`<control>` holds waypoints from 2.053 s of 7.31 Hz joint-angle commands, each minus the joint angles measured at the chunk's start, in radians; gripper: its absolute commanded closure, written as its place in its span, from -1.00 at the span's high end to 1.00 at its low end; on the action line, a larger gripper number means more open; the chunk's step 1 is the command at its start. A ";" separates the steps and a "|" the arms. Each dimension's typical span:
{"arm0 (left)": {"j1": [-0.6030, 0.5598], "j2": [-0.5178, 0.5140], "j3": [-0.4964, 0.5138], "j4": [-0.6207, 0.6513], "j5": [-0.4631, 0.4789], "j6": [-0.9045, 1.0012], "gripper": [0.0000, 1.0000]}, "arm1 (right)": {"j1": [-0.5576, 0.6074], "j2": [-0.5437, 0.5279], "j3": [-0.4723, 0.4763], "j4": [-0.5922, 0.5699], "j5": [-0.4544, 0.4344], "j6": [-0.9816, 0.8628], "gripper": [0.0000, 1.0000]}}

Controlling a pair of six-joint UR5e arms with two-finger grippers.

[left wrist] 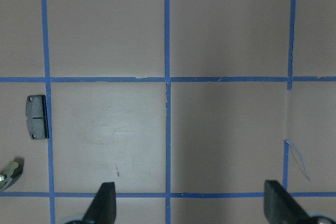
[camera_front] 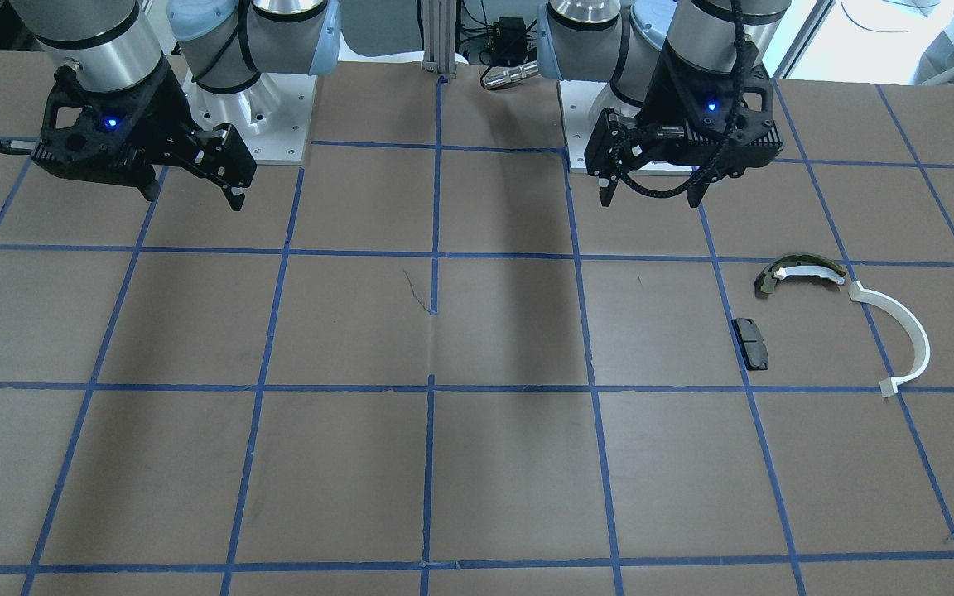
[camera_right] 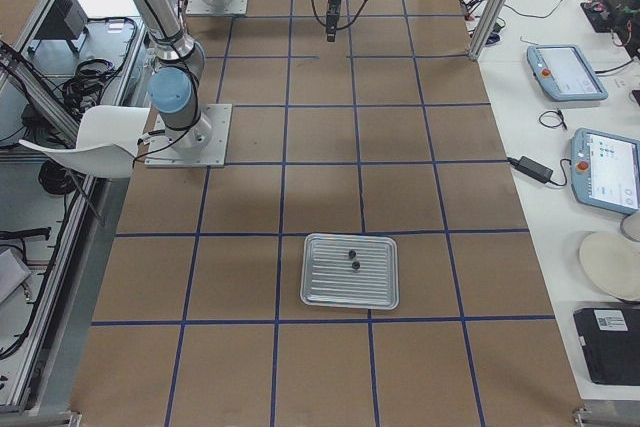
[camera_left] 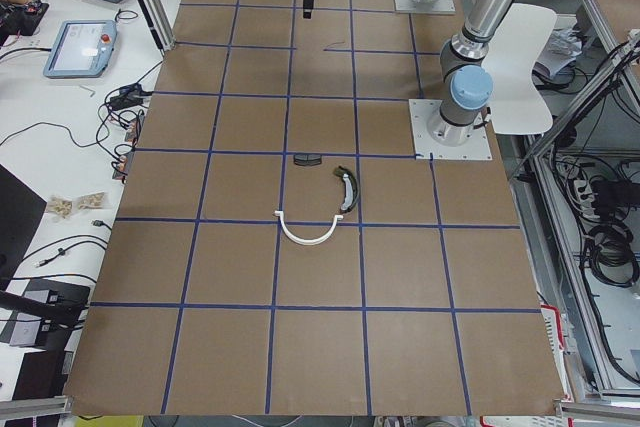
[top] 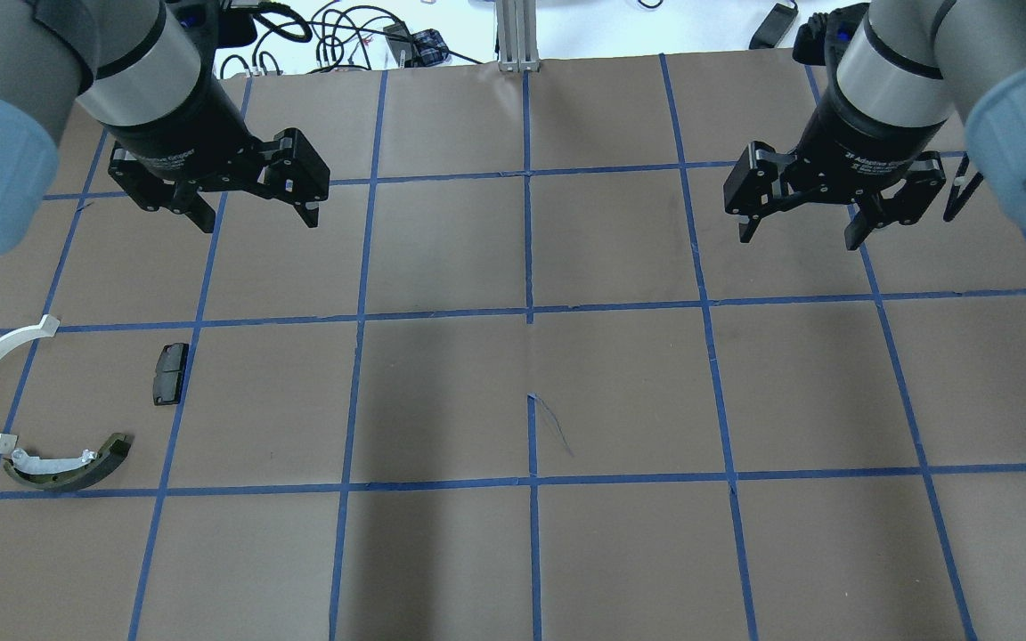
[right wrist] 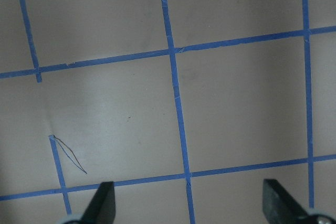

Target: Place bearing gear from tray to pile

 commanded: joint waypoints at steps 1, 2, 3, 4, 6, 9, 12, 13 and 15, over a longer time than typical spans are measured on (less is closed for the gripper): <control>0.000 -0.001 0.000 0.000 -0.002 0.000 1.00 | 0.000 0.000 -0.001 0.000 0.001 0.000 1.00; 0.000 0.000 0.000 0.000 -0.002 0.000 1.00 | 0.000 0.001 -0.001 0.000 -0.001 0.000 1.00; 0.002 0.000 0.000 0.000 -0.002 -0.002 1.00 | 0.000 0.002 0.000 0.000 -0.001 0.000 1.00; 0.000 -0.001 0.000 0.000 -0.002 -0.002 1.00 | -0.001 0.006 0.000 0.000 -0.001 0.000 1.00; 0.000 -0.001 0.000 0.000 -0.002 -0.002 1.00 | -0.001 0.009 0.002 0.002 -0.013 0.000 1.00; 0.000 -0.001 0.000 0.000 -0.002 -0.002 1.00 | -0.001 0.008 0.039 -0.014 -0.001 -0.004 1.00; 0.000 -0.001 0.000 0.000 -0.003 -0.002 1.00 | -0.044 0.034 0.037 -0.021 -0.015 -0.053 1.00; 0.000 -0.001 0.000 0.000 -0.002 -0.002 1.00 | -0.093 0.038 0.037 -0.017 -0.007 -0.139 1.00; 0.000 0.000 0.000 0.000 -0.002 -0.002 1.00 | -0.235 0.054 0.037 -0.021 -0.015 -0.422 1.00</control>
